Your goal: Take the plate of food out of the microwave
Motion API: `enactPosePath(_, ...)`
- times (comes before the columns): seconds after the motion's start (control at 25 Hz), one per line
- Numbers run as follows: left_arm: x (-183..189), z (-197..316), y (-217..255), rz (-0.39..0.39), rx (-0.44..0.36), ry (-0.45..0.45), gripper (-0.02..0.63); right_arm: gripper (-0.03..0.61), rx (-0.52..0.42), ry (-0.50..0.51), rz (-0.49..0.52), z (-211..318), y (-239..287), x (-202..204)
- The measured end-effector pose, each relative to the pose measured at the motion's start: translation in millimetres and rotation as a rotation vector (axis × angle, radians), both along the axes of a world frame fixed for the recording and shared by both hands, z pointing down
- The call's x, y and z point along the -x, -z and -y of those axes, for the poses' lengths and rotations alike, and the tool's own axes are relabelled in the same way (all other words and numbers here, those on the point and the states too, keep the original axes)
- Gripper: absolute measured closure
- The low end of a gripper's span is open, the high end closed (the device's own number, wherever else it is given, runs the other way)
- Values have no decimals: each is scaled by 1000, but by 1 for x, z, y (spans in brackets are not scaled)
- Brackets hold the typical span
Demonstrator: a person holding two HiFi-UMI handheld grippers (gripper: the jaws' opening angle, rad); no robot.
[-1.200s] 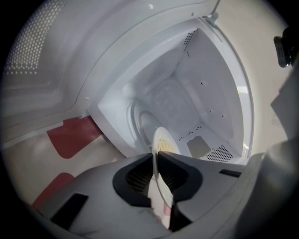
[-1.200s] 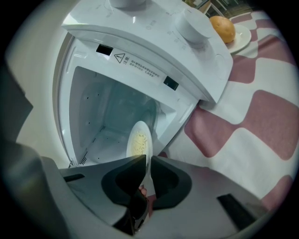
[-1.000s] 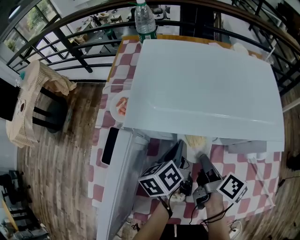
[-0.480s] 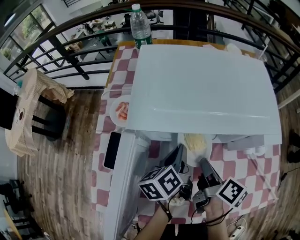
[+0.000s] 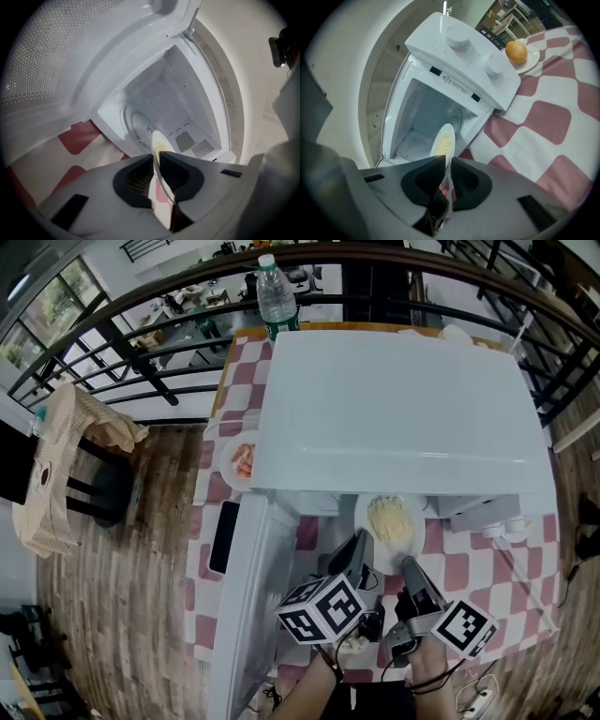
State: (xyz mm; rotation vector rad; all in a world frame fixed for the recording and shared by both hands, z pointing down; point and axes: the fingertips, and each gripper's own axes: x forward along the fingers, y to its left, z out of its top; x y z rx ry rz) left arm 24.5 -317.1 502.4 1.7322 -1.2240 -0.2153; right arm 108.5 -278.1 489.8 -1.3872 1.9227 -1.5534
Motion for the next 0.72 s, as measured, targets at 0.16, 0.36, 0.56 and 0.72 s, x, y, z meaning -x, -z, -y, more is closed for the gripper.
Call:
enactPosePath(0.16,-5,-13,2,6,-1,3,549,522,-1,-2,2,-13,1,-7)
enactPosePath(0.36,-14,-32,5,3,-9,10,549,522,-25,14,6,-30,6,-15)
enactPosePath(0.56,-25,-52,11,8,-21,9,549,522,-30,10,13,-51,11,-25)
enactPosePath(0.72,-35,-68,19,11,-34,9,549,522,71,-35,-29,-78,5,-46)
